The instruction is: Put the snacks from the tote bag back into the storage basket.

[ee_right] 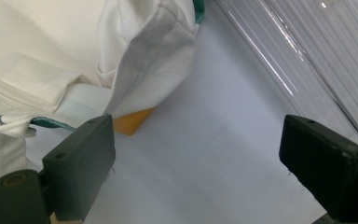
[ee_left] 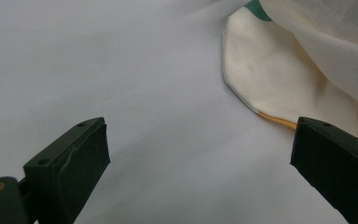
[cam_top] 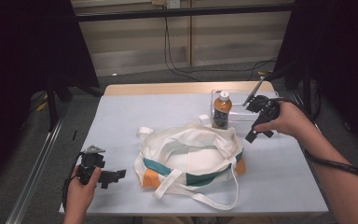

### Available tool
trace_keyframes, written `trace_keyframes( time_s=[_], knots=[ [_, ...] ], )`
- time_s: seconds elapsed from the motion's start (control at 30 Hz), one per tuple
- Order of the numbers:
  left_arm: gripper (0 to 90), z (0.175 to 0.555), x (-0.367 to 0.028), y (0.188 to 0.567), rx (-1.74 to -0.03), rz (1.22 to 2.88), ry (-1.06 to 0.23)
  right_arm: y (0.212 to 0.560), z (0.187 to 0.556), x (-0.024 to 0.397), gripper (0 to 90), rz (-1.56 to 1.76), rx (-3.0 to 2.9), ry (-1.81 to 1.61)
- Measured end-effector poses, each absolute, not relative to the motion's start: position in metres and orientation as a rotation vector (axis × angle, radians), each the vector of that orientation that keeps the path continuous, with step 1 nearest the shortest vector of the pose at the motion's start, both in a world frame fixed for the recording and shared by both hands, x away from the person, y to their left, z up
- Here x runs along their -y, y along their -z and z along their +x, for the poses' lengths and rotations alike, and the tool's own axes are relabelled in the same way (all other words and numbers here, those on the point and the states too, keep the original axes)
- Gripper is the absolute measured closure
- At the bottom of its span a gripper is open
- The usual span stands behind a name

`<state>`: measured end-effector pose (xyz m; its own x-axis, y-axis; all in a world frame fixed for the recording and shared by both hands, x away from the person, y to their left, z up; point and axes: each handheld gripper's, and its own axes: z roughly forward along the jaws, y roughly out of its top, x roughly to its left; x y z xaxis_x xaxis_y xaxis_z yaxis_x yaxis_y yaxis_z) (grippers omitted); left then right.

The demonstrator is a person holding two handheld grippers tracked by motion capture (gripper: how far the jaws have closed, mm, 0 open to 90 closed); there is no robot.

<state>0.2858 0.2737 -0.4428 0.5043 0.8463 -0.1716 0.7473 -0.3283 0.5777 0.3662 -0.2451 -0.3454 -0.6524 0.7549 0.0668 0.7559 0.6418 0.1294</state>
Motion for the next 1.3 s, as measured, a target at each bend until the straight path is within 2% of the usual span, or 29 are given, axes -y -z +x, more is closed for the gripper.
trace_keyframes(
  time_s=[1.3],
  knots=[
    [4.1, 0.286, -0.27, 0.443, -1.298, 2.165, -0.196, 0.391, 0.337, 0.272, 10.6, -1.337, 2.821, 0.287]
  ],
)
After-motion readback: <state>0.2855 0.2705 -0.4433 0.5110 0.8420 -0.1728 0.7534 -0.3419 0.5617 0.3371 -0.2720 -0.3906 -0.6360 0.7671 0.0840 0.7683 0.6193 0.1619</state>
